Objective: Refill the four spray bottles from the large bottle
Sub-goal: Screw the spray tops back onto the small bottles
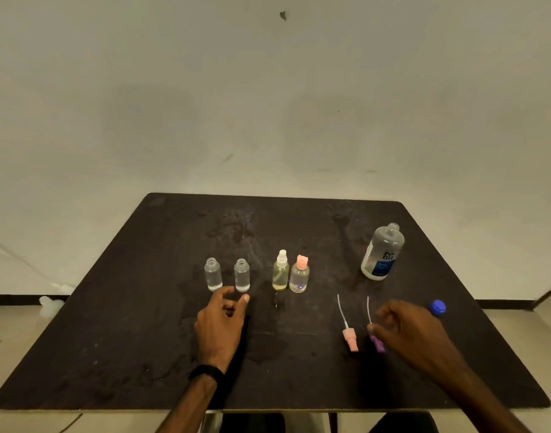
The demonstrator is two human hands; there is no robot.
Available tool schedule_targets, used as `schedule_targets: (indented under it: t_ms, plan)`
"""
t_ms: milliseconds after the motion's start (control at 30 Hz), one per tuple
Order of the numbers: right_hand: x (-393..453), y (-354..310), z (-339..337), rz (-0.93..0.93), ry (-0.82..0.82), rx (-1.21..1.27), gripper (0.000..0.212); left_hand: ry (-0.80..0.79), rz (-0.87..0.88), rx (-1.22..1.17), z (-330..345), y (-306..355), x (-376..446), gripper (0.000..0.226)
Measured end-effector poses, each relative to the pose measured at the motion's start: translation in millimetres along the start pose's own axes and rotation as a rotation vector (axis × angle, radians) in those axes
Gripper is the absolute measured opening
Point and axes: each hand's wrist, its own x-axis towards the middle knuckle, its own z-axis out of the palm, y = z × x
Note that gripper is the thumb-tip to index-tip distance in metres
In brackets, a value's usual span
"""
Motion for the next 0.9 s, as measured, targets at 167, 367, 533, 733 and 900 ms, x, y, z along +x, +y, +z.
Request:
schedule_targets:
  t_ms: [167,367,533,733,900]
  plan:
    - [-10.4,17.3,21.9,0.047,-0.022,0.005,0.014,0.002,-0.021,-0.005,-8.7,2.1,0.7,0.046]
    - [-4.6,15.6,19.7,0.057,-0.013,-0.022,0.017,-0.010,-0.057,0.009,-7.6,8.7,6.0,0.049]
    - [-3.6,15.6,17.4,0.090,0.020,0.045,0.018,-0.026,-0.054,0.004,-5.7,12.7,8.7,0.056]
    - [7.1,-35.0,-27.9,-0.272,0.477,0.168,0.031,-0.032,-0.023,0.006,4.7,19.0,20.0,0.056]
    - [49.9,-133.8,-84.1,-0.658,0.277,0.209,0.022,-0.031,-0.002,0.035,13.4,17.3,25.5,0.046]
